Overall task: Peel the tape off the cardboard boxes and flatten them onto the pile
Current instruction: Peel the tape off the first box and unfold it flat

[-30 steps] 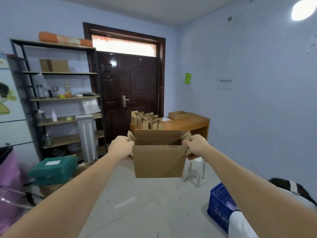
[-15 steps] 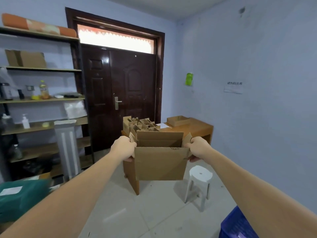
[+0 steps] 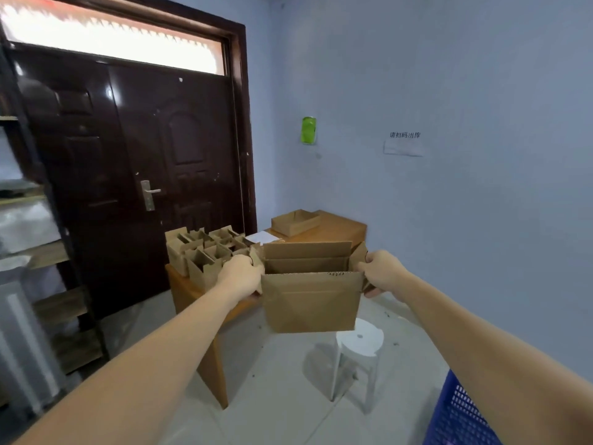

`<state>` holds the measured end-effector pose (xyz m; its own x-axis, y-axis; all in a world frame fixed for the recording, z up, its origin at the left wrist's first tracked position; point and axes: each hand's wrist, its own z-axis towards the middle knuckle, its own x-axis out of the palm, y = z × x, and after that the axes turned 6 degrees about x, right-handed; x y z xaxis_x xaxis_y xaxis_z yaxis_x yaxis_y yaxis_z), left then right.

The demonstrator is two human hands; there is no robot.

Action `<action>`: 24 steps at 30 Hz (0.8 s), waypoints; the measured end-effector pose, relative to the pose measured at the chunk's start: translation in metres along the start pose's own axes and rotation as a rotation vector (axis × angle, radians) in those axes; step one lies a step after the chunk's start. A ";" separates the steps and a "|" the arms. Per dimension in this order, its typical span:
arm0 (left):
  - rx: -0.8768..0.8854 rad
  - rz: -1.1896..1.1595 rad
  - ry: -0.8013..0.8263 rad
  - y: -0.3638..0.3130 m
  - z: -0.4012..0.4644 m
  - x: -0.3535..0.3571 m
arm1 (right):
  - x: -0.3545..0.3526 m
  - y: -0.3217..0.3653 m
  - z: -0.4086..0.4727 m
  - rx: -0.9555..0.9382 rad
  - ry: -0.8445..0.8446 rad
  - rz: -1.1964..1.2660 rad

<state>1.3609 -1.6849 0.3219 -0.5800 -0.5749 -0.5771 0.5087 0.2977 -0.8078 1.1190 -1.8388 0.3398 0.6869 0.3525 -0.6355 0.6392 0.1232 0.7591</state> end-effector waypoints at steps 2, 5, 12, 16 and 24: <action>0.005 -0.006 0.014 -0.002 0.042 0.017 | -0.001 0.001 0.042 0.012 -0.005 0.007; 0.010 -0.019 0.038 -0.006 0.103 0.042 | -0.004 0.003 0.106 0.019 -0.016 0.014; 0.019 0.007 0.025 -0.011 0.244 0.084 | -0.009 0.024 0.261 0.027 0.032 0.078; -0.004 0.029 0.002 -0.009 0.317 0.101 | -0.003 0.045 0.335 0.031 0.076 0.093; -0.044 -0.014 -0.031 0.016 0.482 0.140 | 0.031 0.071 0.518 -0.014 0.101 0.139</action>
<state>1.5944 -2.1281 0.2855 -0.5663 -0.6028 -0.5620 0.4714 0.3224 -0.8209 1.3645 -2.3002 0.3010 0.7294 0.4588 -0.5074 0.5349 0.0798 0.8411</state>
